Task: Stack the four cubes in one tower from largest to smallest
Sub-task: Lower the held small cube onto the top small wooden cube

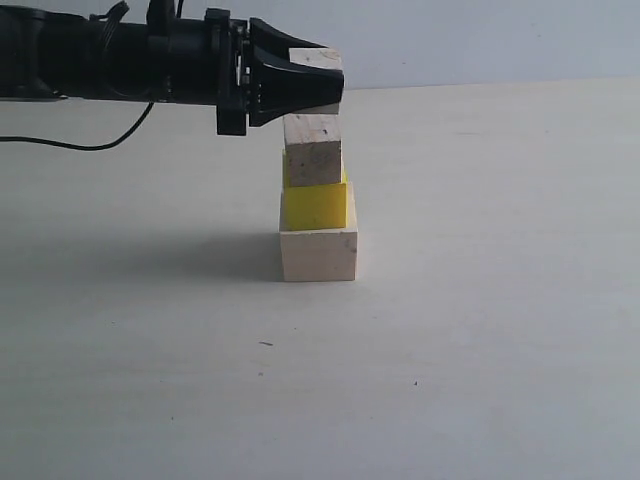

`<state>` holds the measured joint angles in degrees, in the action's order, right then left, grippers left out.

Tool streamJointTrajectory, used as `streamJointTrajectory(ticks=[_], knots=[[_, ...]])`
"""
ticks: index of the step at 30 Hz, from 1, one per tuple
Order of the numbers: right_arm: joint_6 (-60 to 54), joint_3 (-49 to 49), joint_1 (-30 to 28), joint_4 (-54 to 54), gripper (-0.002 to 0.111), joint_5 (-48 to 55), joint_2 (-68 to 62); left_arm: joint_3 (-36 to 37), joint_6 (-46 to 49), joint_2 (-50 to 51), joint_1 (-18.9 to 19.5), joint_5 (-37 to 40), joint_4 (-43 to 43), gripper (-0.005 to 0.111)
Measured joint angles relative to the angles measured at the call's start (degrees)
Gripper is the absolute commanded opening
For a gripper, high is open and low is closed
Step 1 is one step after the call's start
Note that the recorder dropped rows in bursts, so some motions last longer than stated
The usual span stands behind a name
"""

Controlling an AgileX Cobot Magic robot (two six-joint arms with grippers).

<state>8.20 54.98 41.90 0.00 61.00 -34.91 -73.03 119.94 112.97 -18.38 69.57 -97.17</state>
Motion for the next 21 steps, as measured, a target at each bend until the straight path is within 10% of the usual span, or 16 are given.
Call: streamJointTrajectory(ticks=[21], knots=[[0.0, 0.0, 0.0, 0.0, 0.000, -0.5, 0.0, 0.0, 0.0, 1.9, 0.4, 0.0, 0.0, 0.000]])
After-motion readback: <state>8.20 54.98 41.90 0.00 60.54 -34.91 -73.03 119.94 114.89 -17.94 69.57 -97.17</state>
